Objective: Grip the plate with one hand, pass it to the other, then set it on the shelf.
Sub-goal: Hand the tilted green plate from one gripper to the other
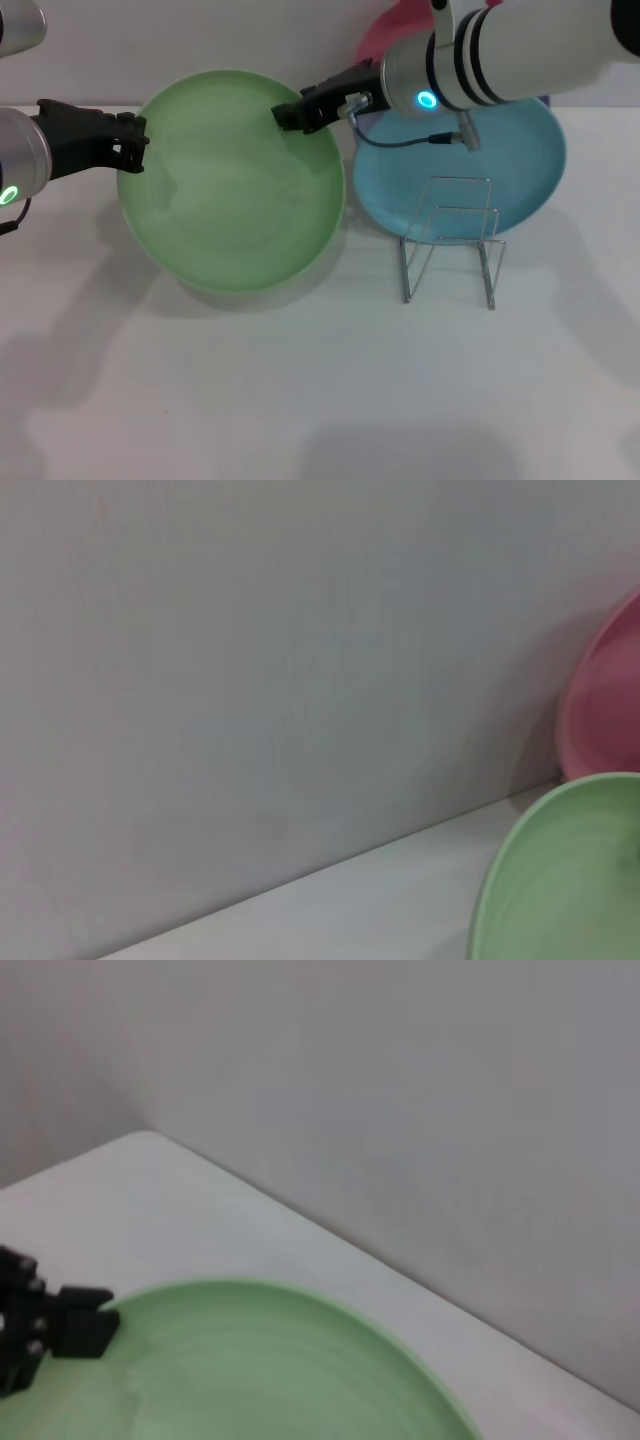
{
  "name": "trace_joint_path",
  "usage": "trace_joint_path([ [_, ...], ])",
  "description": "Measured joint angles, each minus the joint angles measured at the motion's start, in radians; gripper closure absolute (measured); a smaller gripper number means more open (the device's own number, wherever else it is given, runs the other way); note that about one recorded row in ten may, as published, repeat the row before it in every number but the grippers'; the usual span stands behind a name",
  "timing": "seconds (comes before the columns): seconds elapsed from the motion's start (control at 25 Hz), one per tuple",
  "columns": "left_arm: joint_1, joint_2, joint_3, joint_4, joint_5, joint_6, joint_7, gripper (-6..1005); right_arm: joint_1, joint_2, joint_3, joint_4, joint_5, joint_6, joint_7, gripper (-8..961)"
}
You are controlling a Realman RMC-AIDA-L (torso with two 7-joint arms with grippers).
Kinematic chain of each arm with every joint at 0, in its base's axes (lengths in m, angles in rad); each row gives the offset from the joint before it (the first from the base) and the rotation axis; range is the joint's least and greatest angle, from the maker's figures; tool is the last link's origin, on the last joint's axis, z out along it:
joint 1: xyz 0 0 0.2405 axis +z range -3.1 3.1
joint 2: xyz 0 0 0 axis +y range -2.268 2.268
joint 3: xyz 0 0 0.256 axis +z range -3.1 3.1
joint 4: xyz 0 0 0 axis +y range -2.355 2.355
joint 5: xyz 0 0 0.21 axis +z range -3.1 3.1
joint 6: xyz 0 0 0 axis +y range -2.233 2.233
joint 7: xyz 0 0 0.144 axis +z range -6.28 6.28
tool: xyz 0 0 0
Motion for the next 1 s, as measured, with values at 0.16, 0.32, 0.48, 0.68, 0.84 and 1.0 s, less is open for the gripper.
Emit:
trace_joint_path([
  [0.16,0.0,0.0,0.0,0.0,-0.001,0.0,0.0,957,-0.006,0.0,-0.023,0.0,0.0,-0.009,-0.028,440],
  [0.32,0.0,0.0,0.0,-0.002,0.0,-0.002,0.001,956,-0.014,0.0,-0.044,0.013,-0.003,-0.01,-0.035,611],
  [0.48,0.001,0.0,0.013,-0.002,0.003,-0.003,0.001,955,-0.043,0.001,-0.056,0.066,-0.004,-0.015,-0.044,784],
  [0.68,0.005,0.0,0.025,-0.002,0.007,-0.005,0.002,836,-0.06,0.002,-0.058,0.099,-0.004,-0.014,-0.046,883],
  [0.84,0.003,0.0,0.025,-0.001,0.006,-0.006,0.002,709,-0.066,0.002,-0.058,0.1,-0.007,-0.015,-0.046,886],
  [1.0,0.003,0.0,0.024,0.007,0.006,-0.01,0.002,621,-0.07,0.002,-0.057,0.101,-0.025,-0.018,-0.037,890],
])
